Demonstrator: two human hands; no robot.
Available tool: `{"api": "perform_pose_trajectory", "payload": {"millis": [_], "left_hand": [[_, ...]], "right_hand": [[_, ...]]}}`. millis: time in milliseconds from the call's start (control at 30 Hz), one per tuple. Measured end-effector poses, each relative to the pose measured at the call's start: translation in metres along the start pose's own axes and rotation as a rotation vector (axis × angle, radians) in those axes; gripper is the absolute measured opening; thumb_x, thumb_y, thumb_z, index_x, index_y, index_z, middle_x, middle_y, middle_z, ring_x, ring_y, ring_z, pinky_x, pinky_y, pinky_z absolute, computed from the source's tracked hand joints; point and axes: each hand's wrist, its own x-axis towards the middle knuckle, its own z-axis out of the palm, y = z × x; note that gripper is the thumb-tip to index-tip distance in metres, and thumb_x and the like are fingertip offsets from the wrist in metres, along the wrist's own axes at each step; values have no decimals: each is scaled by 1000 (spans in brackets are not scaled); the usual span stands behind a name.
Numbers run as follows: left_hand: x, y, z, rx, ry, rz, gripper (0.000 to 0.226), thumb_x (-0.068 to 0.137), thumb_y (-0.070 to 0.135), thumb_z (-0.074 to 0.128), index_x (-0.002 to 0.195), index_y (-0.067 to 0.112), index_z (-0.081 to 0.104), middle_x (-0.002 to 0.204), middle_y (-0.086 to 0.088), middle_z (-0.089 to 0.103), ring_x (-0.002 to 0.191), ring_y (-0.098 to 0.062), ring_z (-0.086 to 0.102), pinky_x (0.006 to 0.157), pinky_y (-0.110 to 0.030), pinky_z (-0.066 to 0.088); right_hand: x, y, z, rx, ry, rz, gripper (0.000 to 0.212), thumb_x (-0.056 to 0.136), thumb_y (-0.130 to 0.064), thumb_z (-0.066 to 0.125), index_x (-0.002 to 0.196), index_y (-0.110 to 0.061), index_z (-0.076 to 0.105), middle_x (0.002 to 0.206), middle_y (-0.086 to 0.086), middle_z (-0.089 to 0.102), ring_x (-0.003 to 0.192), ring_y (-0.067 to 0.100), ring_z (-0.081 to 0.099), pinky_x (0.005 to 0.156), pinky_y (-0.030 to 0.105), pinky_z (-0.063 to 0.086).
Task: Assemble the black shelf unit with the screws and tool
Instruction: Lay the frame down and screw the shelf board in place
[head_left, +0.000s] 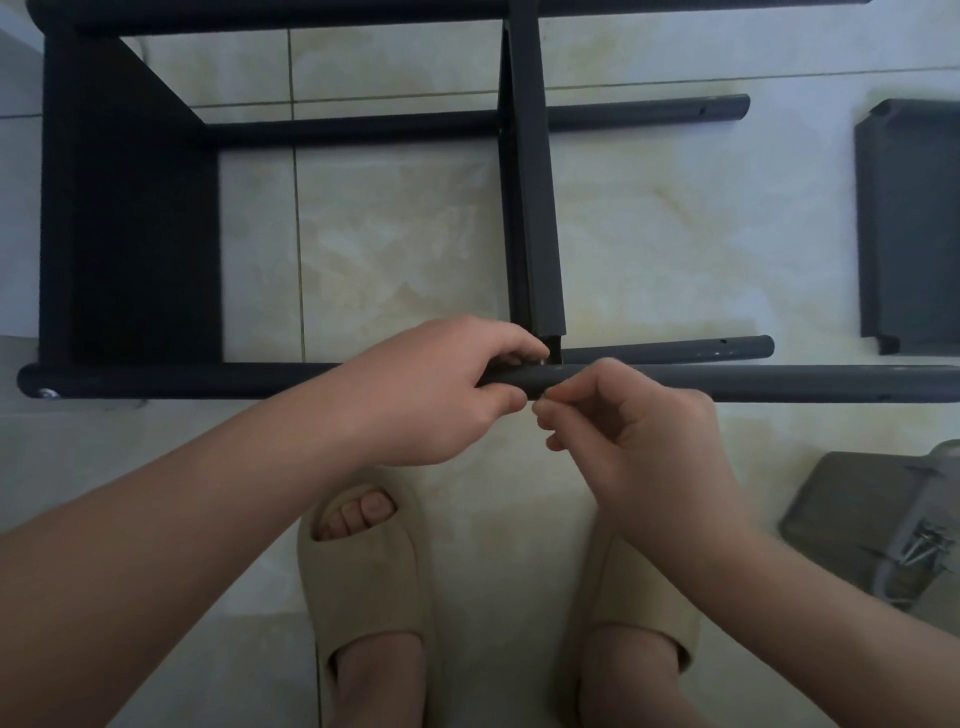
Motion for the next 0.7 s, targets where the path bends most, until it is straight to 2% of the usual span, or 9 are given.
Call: {"api": "perform_pose_trajectory", "payload": {"millis": [67,167,267,333,367,467,567,633,700], "left_hand": [[0,-2,0,-37,30,-8,32,96,30,64,124,43,55,108,25,62,96,12,56,79,-14,43],[0,-4,-2,-84,41,-19,28,93,31,67,112,45,50,103,23,63,83,14,56,67,-14,38],[1,-2,-7,-131,35,-31,24,93,32,67,105,41,49,100,20,69,83,6,63,73,-23,46],[3,-1,-10,-187,36,-43,16,96,31,62,105,38,50,90,19,73,81,0,67,76,-29,51],[4,1,-11,-206,42,-53,12,98,32,58,106,35,51,85,17,74,78,-2,68,75,-32,53],[14,4,-15,-236,65,-102,11,101,39,51,107,31,55,79,11,76,75,-7,71,76,-36,56],[28,7,-14,-244,114,-141,26,99,48,52,102,26,66,91,7,76,85,-11,71,86,-40,55],[35,9,-13,-228,87,-158,37,98,52,53,101,20,72,100,-1,75,95,-19,71,93,-46,54],[40,10,-12,-241,53,-182,39,96,51,57,97,18,76,100,-5,76,97,-24,71,96,-48,53]], "right_hand": [[3,-3,-4,-219,55,-113,19,84,-23,83,81,-15,65,60,-10,63,53,17,62,49,40,52],[7,-7,-10,-425,121,-251,26,80,-29,85,81,-14,63,65,-8,56,58,23,56,45,36,45],[17,-3,-19,-501,78,-249,35,79,-44,80,88,-13,68,86,1,61,78,28,55,64,40,44],[22,-2,-22,-538,-6,-181,42,81,-55,72,97,-17,71,99,0,65,90,29,57,79,42,40],[24,-3,-23,-545,-48,-148,44,82,-60,67,99,-20,72,98,-3,67,91,27,59,82,41,39],[27,-4,-22,-491,-121,-86,41,82,-62,61,94,-24,72,82,-8,67,77,22,62,78,37,41],[30,-1,-22,-459,-144,-62,42,81,-62,60,96,-25,72,84,-8,66,80,20,61,82,37,43],[31,1,-22,-449,-153,-56,43,81,-63,61,98,-25,72,86,-8,67,83,19,61,85,37,43],[31,4,-21,-436,-147,-61,43,81,-63,62,98,-25,73,86,-7,67,84,20,61,86,37,42]]}}
